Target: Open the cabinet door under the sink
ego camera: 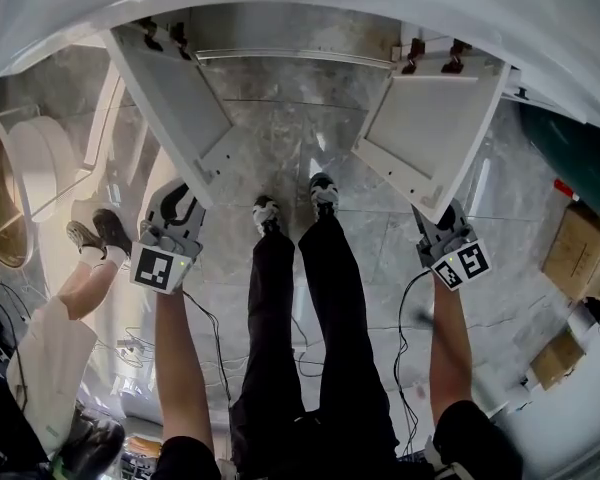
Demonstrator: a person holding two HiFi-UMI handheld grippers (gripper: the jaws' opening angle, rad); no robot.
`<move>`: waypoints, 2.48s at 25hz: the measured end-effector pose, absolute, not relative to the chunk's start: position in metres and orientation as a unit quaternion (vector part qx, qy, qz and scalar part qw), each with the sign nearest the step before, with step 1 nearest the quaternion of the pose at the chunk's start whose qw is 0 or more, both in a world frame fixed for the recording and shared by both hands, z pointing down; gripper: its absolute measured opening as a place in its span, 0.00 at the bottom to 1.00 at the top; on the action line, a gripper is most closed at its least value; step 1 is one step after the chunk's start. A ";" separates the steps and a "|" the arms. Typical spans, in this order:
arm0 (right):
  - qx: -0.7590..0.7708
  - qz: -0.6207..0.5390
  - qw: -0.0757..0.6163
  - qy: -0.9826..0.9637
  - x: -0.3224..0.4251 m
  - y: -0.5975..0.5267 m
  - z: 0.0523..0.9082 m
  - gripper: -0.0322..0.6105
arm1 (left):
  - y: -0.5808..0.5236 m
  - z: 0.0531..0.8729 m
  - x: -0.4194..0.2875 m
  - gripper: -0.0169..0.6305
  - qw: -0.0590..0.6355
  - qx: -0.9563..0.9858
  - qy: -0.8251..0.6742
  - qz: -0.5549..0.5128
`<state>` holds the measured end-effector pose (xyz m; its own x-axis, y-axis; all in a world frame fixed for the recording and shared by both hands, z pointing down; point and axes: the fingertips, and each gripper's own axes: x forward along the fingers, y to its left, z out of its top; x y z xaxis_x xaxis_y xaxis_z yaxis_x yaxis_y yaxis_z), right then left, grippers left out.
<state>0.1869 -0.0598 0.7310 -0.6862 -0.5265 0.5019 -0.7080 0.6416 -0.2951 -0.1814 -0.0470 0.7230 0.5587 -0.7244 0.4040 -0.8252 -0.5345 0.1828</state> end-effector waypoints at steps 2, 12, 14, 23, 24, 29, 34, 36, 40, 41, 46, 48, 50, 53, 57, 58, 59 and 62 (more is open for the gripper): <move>0.373 0.249 0.182 -0.875 0.201 -0.058 0.732 0.22 | -0.038 0.724 -0.198 0.09 0.183 0.857 -0.459 0.145; 0.462 0.270 0.155 -0.831 0.241 -0.059 0.735 0.22 | -0.015 0.729 -0.280 0.09 0.176 0.814 -0.530 0.161; 0.482 0.272 0.150 -0.819 0.254 -0.060 0.735 0.22 | -0.012 0.732 -0.299 0.09 0.182 0.799 -0.548 0.166; 0.512 0.274 0.173 -0.795 0.285 -0.065 0.737 0.21 | -0.013 0.733 -0.334 0.09 0.200 0.764 -0.592 0.162; 0.514 0.273 0.174 -0.794 0.286 -0.065 0.737 0.21 | -0.012 0.734 -0.335 0.09 0.200 0.760 -0.596 0.163; 0.527 0.274 0.197 -0.780 0.291 -0.062 0.742 0.30 | -0.004 0.740 -0.338 0.10 0.214 0.745 -0.608 0.172; 0.530 0.277 0.237 -0.765 0.295 -0.045 0.751 0.39 | 0.007 0.743 -0.339 0.17 0.233 0.731 -0.616 0.180; 0.534 0.286 0.240 -0.759 0.291 -0.033 0.751 0.39 | 0.015 0.744 -0.340 0.17 0.243 0.727 -0.614 0.185; 0.547 0.313 0.237 -0.740 0.282 -0.018 0.749 0.39 | 0.031 0.749 -0.337 0.17 0.282 0.721 -0.605 0.187; 0.550 0.320 0.232 -0.736 0.279 -0.014 0.747 0.39 | 0.035 0.749 -0.334 0.17 0.293 0.719 -0.602 0.186; 0.531 0.334 0.219 -0.747 0.244 0.016 0.714 0.21 | 0.058 0.714 -0.310 0.13 0.319 0.730 -0.578 0.175; 0.508 0.330 0.224 -0.764 0.226 0.024 0.688 0.15 | 0.065 0.685 -0.297 0.07 0.327 0.738 -0.571 0.150; 0.478 0.315 0.234 -0.786 0.200 0.023 0.658 0.14 | 0.063 0.651 -0.286 0.05 0.329 0.749 -0.559 0.131; 0.439 0.267 0.257 -0.819 0.169 -0.002 0.608 0.14 | 0.042 0.597 -0.263 0.05 0.320 0.770 -0.537 0.125; 0.410 0.235 0.259 -0.842 0.142 -0.025 0.544 0.14 | 0.025 0.518 -0.230 0.05 0.287 0.802 -0.512 0.112; 0.402 0.230 0.264 -0.846 0.136 -0.028 0.533 0.14 | 0.022 0.502 -0.223 0.05 0.277 0.808 -0.508 0.108; 0.394 0.224 0.269 -0.850 0.131 -0.032 0.521 0.14 | 0.019 0.486 -0.216 0.05 0.269 0.814 -0.504 0.102; 0.373 0.204 0.260 -0.867 0.115 -0.040 0.480 0.14 | 0.016 0.444 -0.195 0.05 0.251 0.831 -0.488 0.093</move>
